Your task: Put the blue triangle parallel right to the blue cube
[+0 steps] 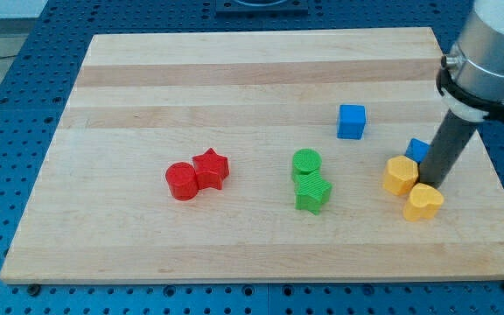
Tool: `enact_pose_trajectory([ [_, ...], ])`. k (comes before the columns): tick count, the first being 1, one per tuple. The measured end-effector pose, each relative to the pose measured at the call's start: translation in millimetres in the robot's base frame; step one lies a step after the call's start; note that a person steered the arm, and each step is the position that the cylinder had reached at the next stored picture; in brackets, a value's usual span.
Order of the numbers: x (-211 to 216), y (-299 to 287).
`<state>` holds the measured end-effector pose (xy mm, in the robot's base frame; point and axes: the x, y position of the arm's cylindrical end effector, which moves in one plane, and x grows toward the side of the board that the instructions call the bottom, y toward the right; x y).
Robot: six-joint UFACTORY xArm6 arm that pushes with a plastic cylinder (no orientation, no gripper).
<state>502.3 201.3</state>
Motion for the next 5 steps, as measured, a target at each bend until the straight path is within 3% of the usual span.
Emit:
enact_pose_trajectory([
  [2, -37, -10],
  [5, -51, 10],
])
